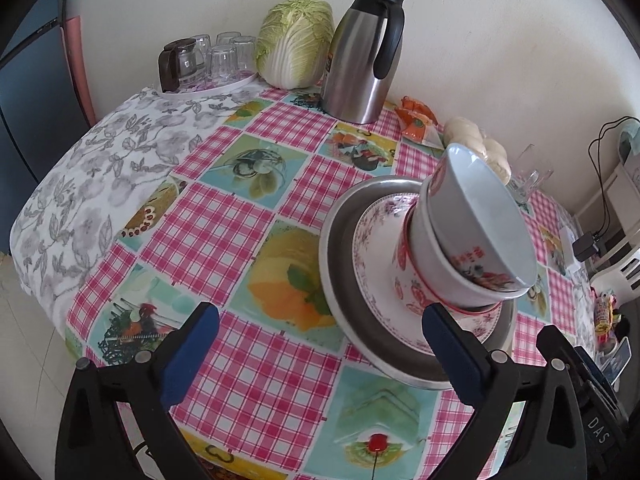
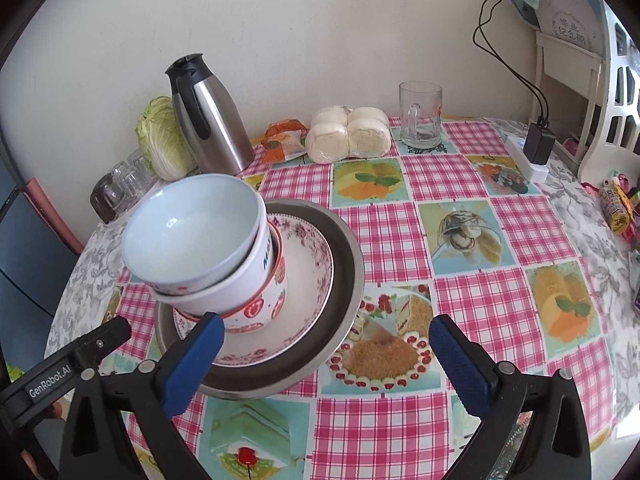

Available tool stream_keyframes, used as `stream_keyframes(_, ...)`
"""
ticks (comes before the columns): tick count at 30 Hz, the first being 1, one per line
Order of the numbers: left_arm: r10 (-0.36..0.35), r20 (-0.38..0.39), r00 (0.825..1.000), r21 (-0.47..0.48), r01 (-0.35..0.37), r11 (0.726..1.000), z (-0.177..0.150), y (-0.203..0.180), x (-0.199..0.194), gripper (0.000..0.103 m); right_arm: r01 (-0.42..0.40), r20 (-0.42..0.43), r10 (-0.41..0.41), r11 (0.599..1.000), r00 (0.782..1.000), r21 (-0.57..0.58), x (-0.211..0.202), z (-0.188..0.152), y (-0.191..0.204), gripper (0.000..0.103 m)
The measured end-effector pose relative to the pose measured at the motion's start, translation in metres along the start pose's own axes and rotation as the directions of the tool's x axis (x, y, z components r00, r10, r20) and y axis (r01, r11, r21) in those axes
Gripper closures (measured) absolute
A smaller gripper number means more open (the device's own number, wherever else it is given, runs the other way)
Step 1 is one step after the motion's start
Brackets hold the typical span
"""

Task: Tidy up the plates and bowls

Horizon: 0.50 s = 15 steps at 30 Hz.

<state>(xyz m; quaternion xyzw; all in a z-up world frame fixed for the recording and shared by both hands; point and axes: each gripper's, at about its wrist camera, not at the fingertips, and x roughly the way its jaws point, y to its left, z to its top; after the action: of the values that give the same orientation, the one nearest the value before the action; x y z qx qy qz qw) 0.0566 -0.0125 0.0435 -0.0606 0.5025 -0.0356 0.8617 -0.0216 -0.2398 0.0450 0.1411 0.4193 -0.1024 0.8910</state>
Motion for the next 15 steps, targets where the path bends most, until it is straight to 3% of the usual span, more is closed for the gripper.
stream_keyframes(15, 0.11, -0.017, 0.994, 0.009, -0.11, 0.994, -0.0048, 0.0051, 0.0088, 0.002, 0.007, -0.041, -0.006, 1.0, 0.999, 0.021, 0.0091, -0.0056, -0.0068, 0.0)
